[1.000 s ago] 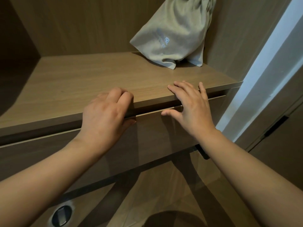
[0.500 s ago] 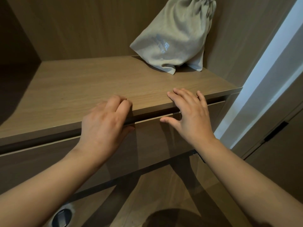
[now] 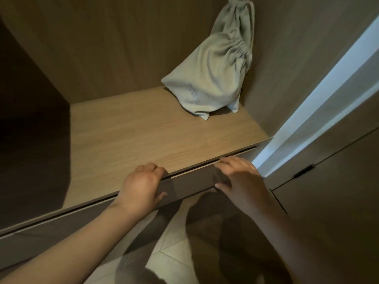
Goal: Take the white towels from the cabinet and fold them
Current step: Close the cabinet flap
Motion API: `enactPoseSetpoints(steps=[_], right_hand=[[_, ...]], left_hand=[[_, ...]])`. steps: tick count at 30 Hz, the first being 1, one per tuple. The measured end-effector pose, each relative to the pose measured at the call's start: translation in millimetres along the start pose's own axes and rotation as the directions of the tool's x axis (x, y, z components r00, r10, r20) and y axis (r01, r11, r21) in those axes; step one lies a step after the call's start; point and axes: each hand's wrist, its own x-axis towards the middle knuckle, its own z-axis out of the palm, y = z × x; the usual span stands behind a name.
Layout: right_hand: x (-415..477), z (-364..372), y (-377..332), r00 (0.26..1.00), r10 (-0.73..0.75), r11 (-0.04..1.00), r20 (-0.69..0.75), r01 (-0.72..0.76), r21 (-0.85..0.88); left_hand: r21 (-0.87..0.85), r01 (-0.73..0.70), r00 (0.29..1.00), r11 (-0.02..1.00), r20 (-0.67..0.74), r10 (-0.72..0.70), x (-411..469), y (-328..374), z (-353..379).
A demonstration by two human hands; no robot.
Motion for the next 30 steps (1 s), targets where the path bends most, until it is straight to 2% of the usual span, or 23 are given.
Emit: enactPoseSetpoints(steps=[4, 9, 12, 15, 17, 22, 27, 30], right_hand=[[-39, -88, -12, 0.99, 0.049, 0.999, 0.132, -0.05, 0.007], [-74, -219, -47, 0.979, 0.132, 0.987, 0.154, -0.145, 0.076], [-89, -297, -71, 0.964, 0.159, 0.98, 0.211, -0.18, 0.084], [-106, -360, -84, 0.941, 0.142, 0.98, 0.307, -0.176, 0.088], [-113, -396, -94, 0.939, 0.129, 0.984, 0.319, -0.162, 0.077], [-124, -460, -113, 0.937, 0.074, 0.995, 0.342, -0.094, 0.042], [-121, -496, -130, 0.885, 0.058, 0.995, 0.461, -0.088, 0.044], [-123, -506, -142, 0.902, 0.004, 0.995, 0.431, -0.045, 0.084]], left_hand=[[-0.001, -0.02, 0.993, 1.0, 0.115, 0.02, -31, 26, -74], [-0.062, -0.062, 0.987, 0.996, 0.148, 0.07, -80, 64, -190], [-0.119, -0.022, 0.983, 0.993, 0.177, 0.043, -109, 84, -261], [-0.063, -0.018, 0.969, 0.998, 0.243, 0.033, -139, 96, -320], [-0.042, -0.016, 0.964, 0.999, 0.266, 0.027, -156, 100, -352], [-0.026, 0.036, 0.97, 0.999, 0.24, -0.029, -190, 111, -417], [-0.177, 0.172, 0.971, 0.969, 0.194, -0.137, -232, 117, -451], [-0.262, 0.238, 0.969, 0.935, 0.128, -0.21, -259, 119, -461]])
